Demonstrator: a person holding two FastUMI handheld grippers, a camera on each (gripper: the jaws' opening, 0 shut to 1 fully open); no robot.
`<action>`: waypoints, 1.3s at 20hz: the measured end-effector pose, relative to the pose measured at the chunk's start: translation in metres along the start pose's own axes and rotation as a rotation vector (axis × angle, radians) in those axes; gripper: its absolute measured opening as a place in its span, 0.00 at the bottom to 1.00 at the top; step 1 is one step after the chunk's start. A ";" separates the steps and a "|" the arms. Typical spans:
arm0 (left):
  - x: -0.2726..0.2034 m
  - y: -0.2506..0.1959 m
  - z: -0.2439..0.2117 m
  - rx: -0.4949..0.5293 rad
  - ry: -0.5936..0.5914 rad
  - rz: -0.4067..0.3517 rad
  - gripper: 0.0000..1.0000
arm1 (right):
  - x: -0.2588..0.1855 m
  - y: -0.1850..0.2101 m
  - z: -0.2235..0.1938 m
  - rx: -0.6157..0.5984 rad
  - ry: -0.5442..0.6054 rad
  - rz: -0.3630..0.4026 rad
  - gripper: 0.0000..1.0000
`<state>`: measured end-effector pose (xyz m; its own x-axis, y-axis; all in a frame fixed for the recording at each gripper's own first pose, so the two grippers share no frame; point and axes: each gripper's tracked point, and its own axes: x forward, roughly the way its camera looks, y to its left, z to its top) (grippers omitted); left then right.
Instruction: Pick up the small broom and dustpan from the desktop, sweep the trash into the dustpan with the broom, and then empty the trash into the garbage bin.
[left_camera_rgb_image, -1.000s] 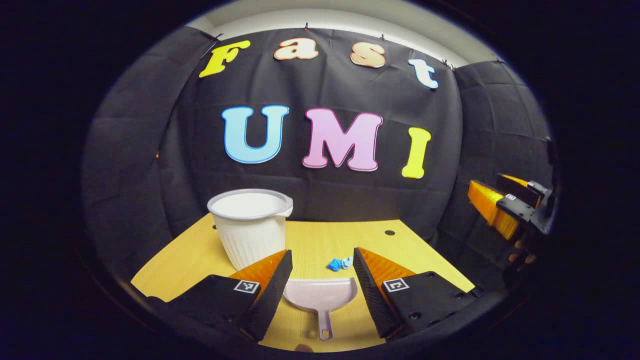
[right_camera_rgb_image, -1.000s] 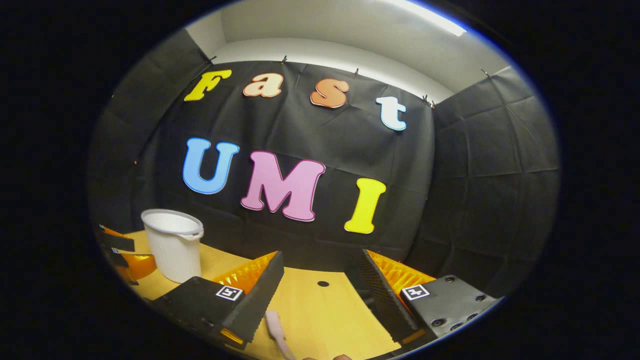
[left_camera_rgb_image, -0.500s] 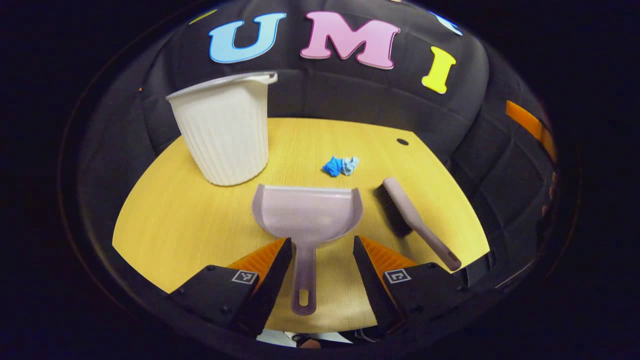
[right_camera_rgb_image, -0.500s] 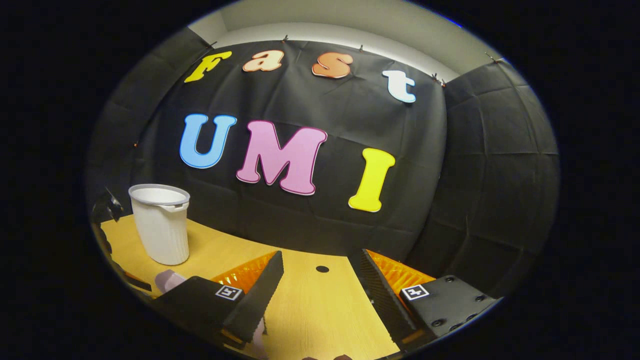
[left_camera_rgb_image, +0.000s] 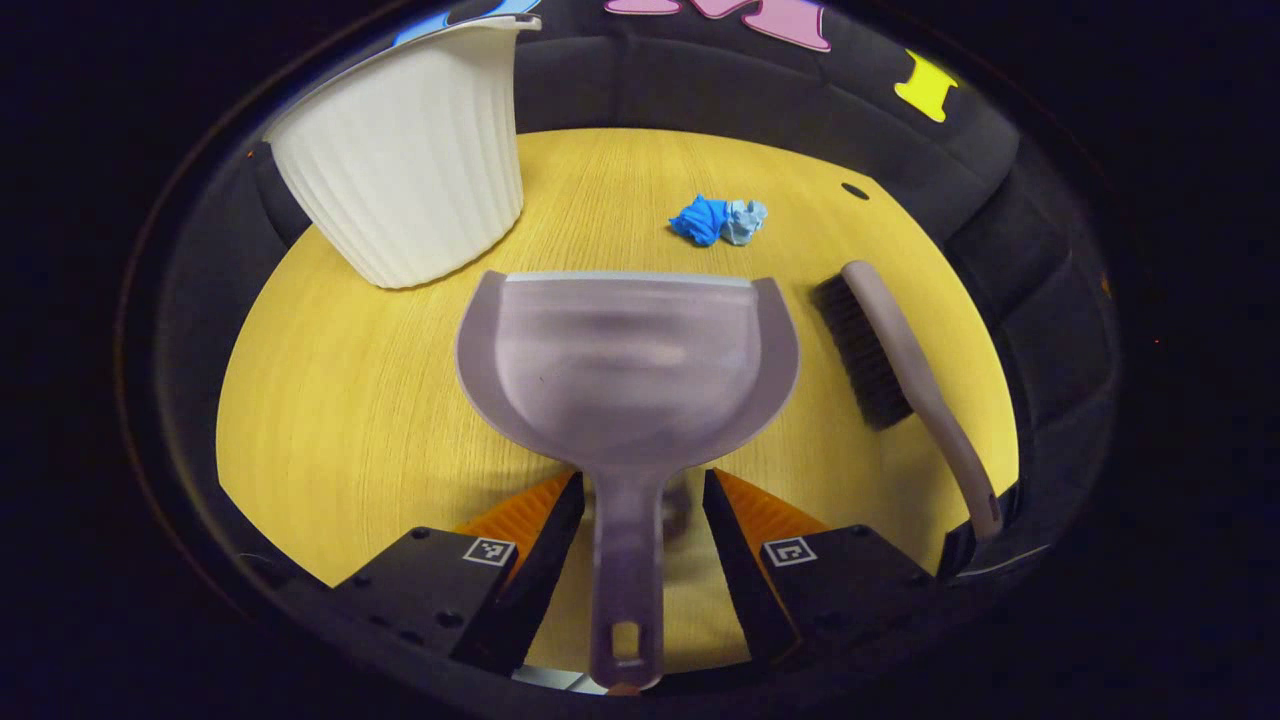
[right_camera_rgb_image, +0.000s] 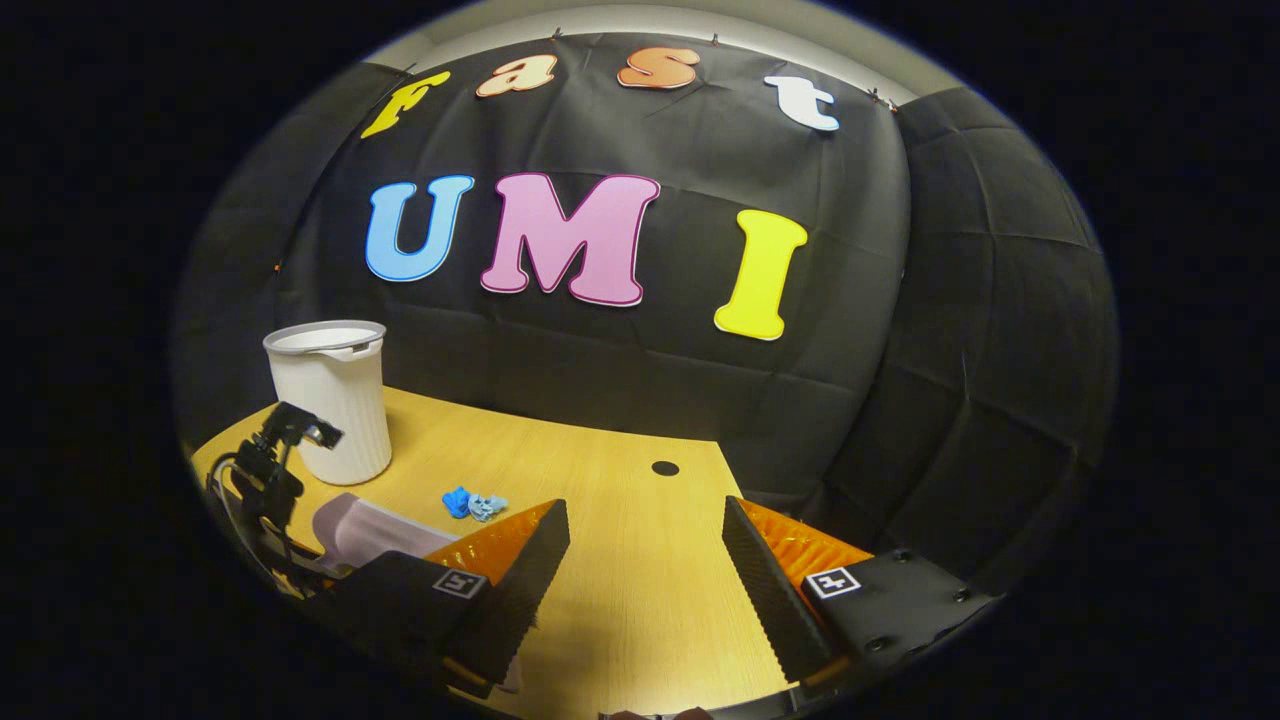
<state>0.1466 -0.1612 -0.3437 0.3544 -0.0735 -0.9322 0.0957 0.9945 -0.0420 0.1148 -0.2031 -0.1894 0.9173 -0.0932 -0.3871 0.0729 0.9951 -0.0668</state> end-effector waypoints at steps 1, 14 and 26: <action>0.006 0.000 0.000 0.006 0.019 0.011 0.73 | 0.003 0.000 0.000 0.000 0.001 0.002 0.99; 0.008 0.007 0.008 0.049 0.169 0.023 0.29 | 0.009 0.051 -0.066 0.125 0.356 0.188 0.99; 0.008 0.013 0.006 0.054 0.081 -0.134 0.29 | 0.012 0.079 -0.202 -0.075 1.136 0.199 0.94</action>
<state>0.1561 -0.1488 -0.3493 0.2593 -0.1969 -0.9455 0.1881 0.9705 -0.1505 0.0523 -0.1321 -0.3853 0.0260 0.0507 -0.9984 -0.0916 0.9946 0.0481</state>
